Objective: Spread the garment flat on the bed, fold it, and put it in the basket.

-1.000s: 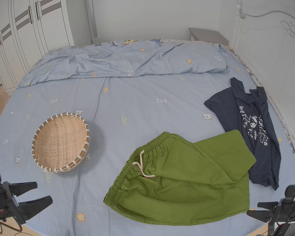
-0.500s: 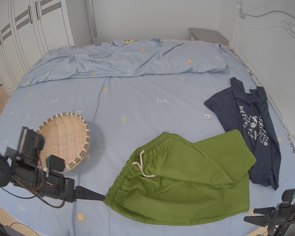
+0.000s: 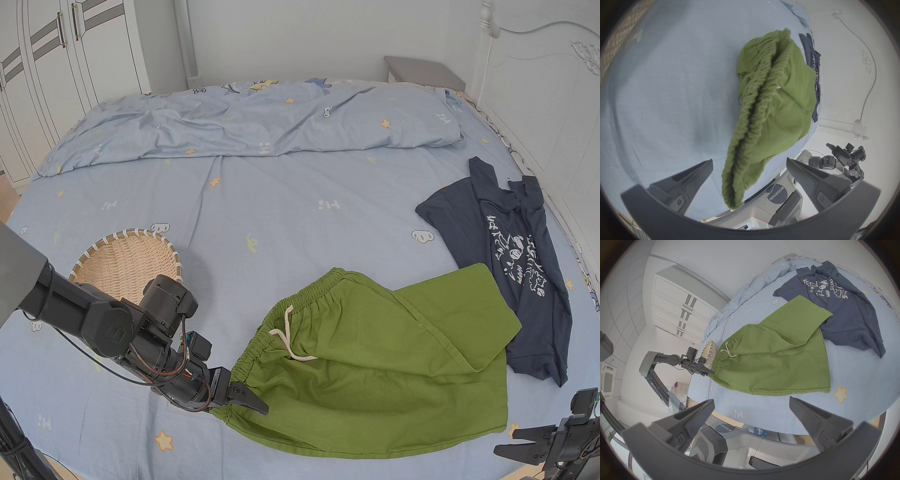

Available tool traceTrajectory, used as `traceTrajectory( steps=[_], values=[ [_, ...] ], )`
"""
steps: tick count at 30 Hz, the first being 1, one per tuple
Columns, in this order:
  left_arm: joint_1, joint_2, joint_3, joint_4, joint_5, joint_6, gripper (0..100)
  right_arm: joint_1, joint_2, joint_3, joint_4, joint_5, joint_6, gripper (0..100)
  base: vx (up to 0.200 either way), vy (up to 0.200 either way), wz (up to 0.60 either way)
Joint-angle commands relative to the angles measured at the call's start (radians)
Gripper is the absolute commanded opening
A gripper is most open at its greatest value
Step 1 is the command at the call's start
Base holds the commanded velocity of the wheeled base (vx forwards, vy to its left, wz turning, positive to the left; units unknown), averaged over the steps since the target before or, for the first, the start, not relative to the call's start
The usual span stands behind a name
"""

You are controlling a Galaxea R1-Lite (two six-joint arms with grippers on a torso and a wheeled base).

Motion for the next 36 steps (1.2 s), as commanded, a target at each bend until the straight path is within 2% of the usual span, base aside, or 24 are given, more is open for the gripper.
traceTrajectory(
  steps=[1, 7, 8, 21, 23, 24, 28, 32, 35, 36],
  values=[
    [0.003, 0.040, -0.020, 0.000, 0.001, -0.003, 100, 0.000, -0.002, 0.001, 0.000, 0.000, 0.000, 100, 0.000, 0.000, 0.00],
    [0.023, 0.012, -0.018, 0.002, 0.001, -0.014, 100, 0.000, -0.003, 0.002, 0.000, 0.000, 0.000, 100, 0.000, 0.000, 0.00],
    [0.025, 0.001, -0.018, 0.002, 0.001, -0.014, 0, 0.000, -0.003, 0.002, 0.000, 0.000, 0.000, 100, 0.000, 0.000, 0.00],
    [0.046, -0.088, 0.051, 0.003, 0.000, -0.040, 0, 0.000, 0.005, -0.005, 0.000, 0.005, 0.010, 100, 0.000, 0.000, 0.00],
    [0.085, -0.138, 0.083, 0.002, -0.005, -0.043, 0, 0.002, 0.069, -0.030, -0.005, 0.019, 0.043, 100, 0.000, 0.000, 0.00],
    [0.088, -0.141, 0.086, 0.002, -0.005, -0.043, 0, 0.002, 0.075, -0.033, -0.005, 0.020, 0.044, 100, 0.000, 0.000, 0.00],
    [0.168, -0.243, 0.164, -0.006, -0.019, -0.043, 0, -0.018, 0.307, -0.094, -0.039, 0.033, 0.024, 100, 0.000, 0.000, 0.00],
    [0.246, -0.307, 0.296, -0.116, -0.027, -0.043, 0, -0.046, 0.466, -0.104, -0.074, 0.043, -0.029, 100, 0.000, 0.000, 0.00],
    [0.281, -0.318, 0.419, -0.268, -0.027, -0.043, 0, -0.084, 0.540, -0.102, -0.078, 0.112, -0.054, 100, 0.000, 0.000, 0.00],
    [0.281, -0.318, 0.419, -0.268, -0.027, -0.043, 0, -0.084, 0.540, -0.102, -0.078, 0.112, -0.054, 100, 0.000, 0.000, 0.00]
  ],
)
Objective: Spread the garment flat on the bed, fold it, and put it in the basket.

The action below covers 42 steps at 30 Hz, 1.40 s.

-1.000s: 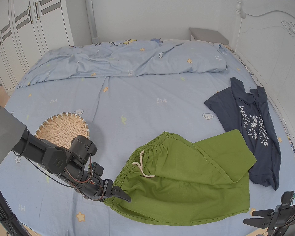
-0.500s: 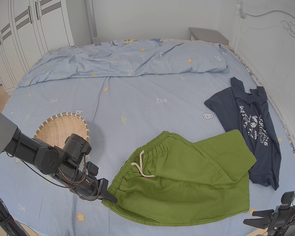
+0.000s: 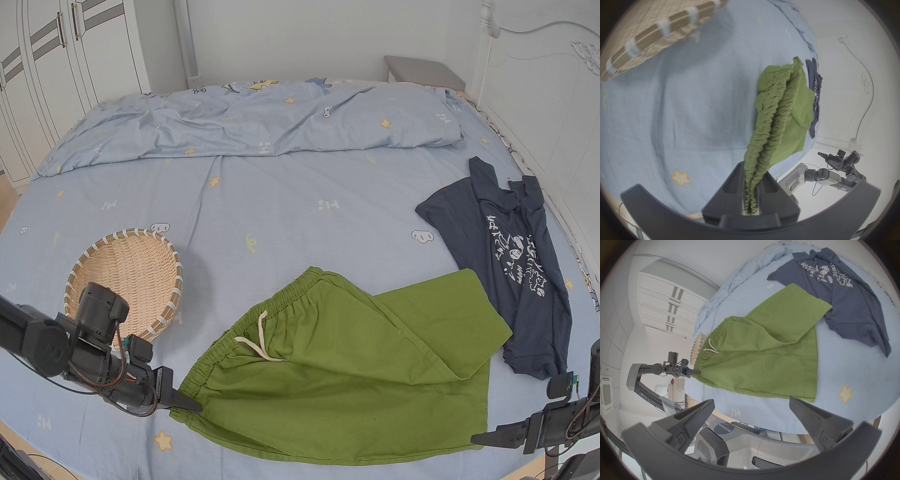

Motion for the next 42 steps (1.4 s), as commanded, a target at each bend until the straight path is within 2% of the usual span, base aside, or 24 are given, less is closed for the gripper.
traceTrajectory(
  steps=[1, 6, 11, 12, 15, 16, 20, 23, 31, 42],
  values=[
    [0.102, -0.103, 0.235, -0.216, -0.007, -0.002, 0, -0.075, 0.257, -0.017, -0.023, 0.085, -0.064, 100, 0.000, 0.000, 0.00],
    [0.107, -0.092, 0.379, -0.398, -0.025, -0.014, 0, -0.163, 0.365, -0.013, -0.021, 0.093, -0.174, 100, 0.000, 0.000, 0.00],
    [0.130, -0.046, 0.497, -0.593, -0.059, -0.025, 0, -0.284, 0.478, -0.007, -0.021, 0.164, -0.326, 100, 0.000, 0.000, 0.00],
    [0.130, -0.046, 0.497, -0.593, -0.059, -0.025, 0, -0.284, 0.478, -0.007, -0.021, 0.164, -0.326, 100, 0.000, 0.000, 0.00],
    [0.157, 0.006, 0.563, -0.723, -0.061, -0.025, 0, -0.360, 0.564, -0.004, -0.024, 0.197, -0.435, 100, 0.000, 0.000, 0.00],
    [0.170, 0.021, 0.576, -0.751, -0.062, -0.023, 0, -0.370, 0.581, -0.006, -0.024, 0.197, -0.446, 100, 0.000, 0.000, 0.00],
    [0.191, 0.096, 0.626, -0.858, -0.079, -0.019, 0, -0.367, 0.633, 0.000, -0.066, 0.207, -0.459, 100, 0.000, 0.000, 0.00],
    [0.191, 0.118, 0.626, -0.886, -0.085, -0.019, 0, -0.341, 0.656, 0.010, -0.113, 0.220, -0.459, 100, 0.000, 0.000, 0.00],
    [0.190, 0.112, 0.626, -0.894, -0.087, -0.020, 0, -0.268, 0.742, 0.003, -0.201, 0.219, -0.459, 100, 0.000, 0.000, 0.00],
    [0.194, 0.116, 0.626, -0.892, -0.087, -0.020, 0, -0.255, 0.787, 0.020, -0.282, 0.223, -0.456, 100, 0.000, 0.000, 0.00]
  ],
)
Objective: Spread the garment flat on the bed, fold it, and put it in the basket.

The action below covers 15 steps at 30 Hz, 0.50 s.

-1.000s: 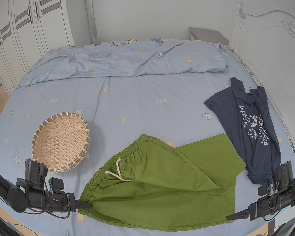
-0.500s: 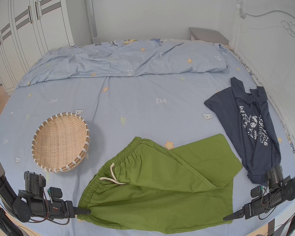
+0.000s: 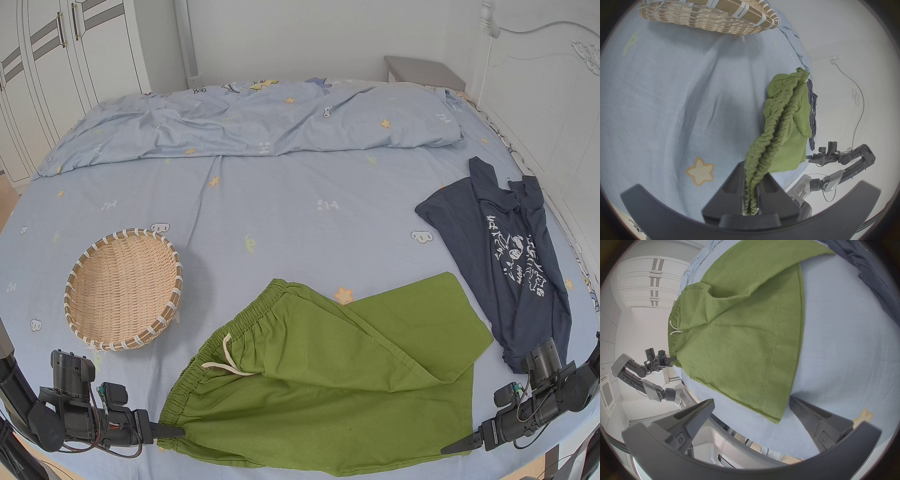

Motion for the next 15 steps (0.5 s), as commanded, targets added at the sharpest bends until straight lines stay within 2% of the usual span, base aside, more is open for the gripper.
traceTrajectory(
  steps=[1, 2, 5, 10, 15],
  values=[
    [0.001, 0.008, 0.018, 0.000, -0.001, -0.001, 0, 0.002, 0.019, 0.009, -0.011, 0.000, 0.001, 100, 0.000, 0.000, 0.00],
    [0.004, 0.010, 0.018, 0.000, -0.001, -0.002, 0, 0.000, 0.019, 0.009, -0.016, 0.002, 0.000, 0, 0.000, 0.000, 0.00],
    [0.023, 0.011, 0.018, 0.000, -0.004, -0.001, 0, -0.007, 0.018, 0.012, -0.017, 0.009, 0.001, 0, 0.000, 0.000, 0.00],
    [0.070, 0.013, 0.018, 0.003, -0.063, 0.007, 0, -0.018, 0.002, 0.031, -0.019, 0.020, 0.000, 0, 0.000, 0.000, 0.00],
    [0.072, 0.025, 0.018, 0.032, -0.056, 0.016, 0, -0.057, -0.015, 0.040, -0.019, 0.022, -0.003, 0, 0.000, 0.000, 0.00]
  ],
)
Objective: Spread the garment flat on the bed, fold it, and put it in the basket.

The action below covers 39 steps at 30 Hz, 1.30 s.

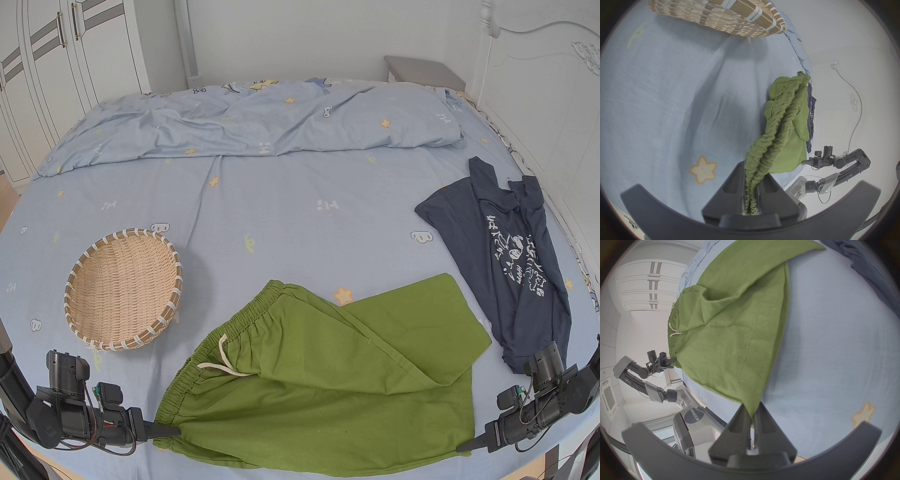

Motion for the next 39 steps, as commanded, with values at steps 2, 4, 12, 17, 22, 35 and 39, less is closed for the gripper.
traceTrajectory(
  steps=[2, 4, 12, 17, 22, 35, 39],
  values=[
    [0.005, 0.016, 0.018, 0.042, 0.010, 0.023, 0, -0.046, -0.042, 0.009, 0.003, 0.005, -0.002, 0, 0.000, 0.000, 0.00],
    [0.005, 0.016, 0.018, 0.077, 0.011, 0.075, 0, -0.069, -0.056, 0.012, 0.008, 0.005, -0.003, 0, 0.000, 0.000, 0.00],
    [0.002, 0.027, 0.018, 0.232, 0.073, 0.281, 0, -0.138, -0.065, 0.023, 0.014, 0.003, -0.026, 0, 0.000, 0.000, 0.00],
    [-0.003, 0.025, 0.018, 0.255, 0.100, 0.292, 0, -0.133, -0.065, 0.038, 0.014, 0.002, -0.028, 0, 0.000, 0.000, 0.00],
    [-0.009, 0.024, 0.018, 0.264, 0.100, 0.293, 0, -0.139, -0.065, 0.050, 0.014, -0.008, -0.035, 0, 0.000, 0.000, 0.00],
    [-0.012, 0.018, 0.018, 0.287, 0.100, 0.293, 0, -0.141, -0.063, 0.061, 0.020, -0.012, -0.040, 0, 0.000, 0.000, 0.00],
    [-0.044, 0.016, 0.018, 0.326, 0.102, 0.302, 0, -0.141, -0.062, 0.059, 0.026, -0.020, -0.042, 0, 0.000, 0.000, 0.00]
  ],
)
